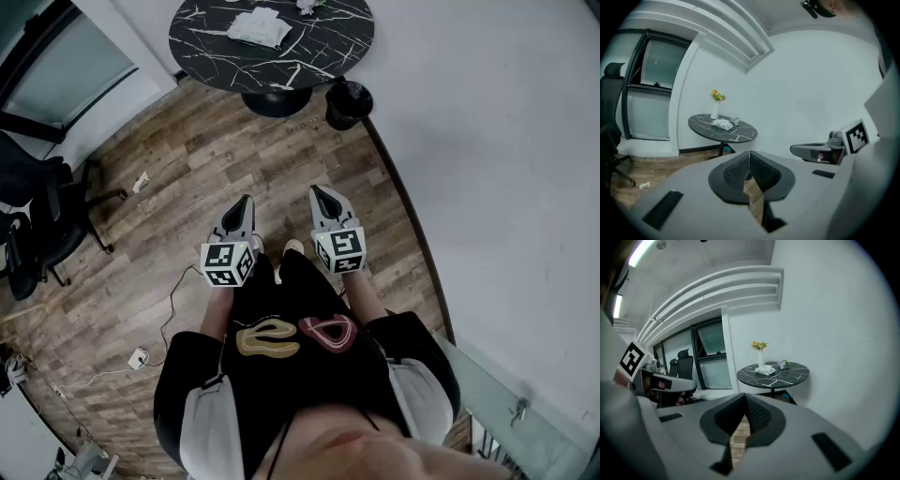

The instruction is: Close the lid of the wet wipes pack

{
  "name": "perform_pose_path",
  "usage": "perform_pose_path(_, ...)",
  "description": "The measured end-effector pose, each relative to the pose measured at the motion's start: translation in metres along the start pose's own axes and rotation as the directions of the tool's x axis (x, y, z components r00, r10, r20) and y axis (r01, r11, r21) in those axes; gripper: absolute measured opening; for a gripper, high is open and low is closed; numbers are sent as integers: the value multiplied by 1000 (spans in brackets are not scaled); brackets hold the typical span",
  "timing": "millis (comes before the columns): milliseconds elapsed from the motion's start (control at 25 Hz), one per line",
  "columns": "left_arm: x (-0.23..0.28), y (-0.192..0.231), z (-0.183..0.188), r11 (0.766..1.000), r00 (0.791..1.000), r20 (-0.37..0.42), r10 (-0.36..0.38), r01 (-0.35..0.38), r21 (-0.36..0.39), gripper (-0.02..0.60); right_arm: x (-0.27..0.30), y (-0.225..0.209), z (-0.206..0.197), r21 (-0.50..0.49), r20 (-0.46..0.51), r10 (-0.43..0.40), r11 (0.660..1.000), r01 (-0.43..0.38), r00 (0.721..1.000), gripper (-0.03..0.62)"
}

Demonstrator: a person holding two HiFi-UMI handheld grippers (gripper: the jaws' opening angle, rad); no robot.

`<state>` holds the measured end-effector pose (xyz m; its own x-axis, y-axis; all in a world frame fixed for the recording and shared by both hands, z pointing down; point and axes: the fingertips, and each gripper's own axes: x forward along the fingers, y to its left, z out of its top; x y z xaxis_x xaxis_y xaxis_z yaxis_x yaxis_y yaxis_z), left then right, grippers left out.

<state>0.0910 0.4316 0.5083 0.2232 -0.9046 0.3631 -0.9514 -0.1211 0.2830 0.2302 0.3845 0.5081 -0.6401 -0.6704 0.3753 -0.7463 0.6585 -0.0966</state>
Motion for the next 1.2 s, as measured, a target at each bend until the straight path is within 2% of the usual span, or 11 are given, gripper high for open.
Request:
perform_pose_path(280,-16,-3,1,999,999,21,-32,31,40,20,-12,26,-6,1,11,4,1000,-4,1000,9)
perform_pose_path(520,-26,1,0,999,999,48,-5,4,34,20,-10,36,-3,-29,15,35,999,-35,999,9)
perform_pose_path(840,-24,0,-8,1000,996,80,30,-29,-9,19,-9,25,0,-3,35,58,998,-58,998,11)
perform_pose_path(1200,18,4,3,1000,995,98,-16,15,8,20,9,-4,4,17,39,11,1000,-12,999,12)
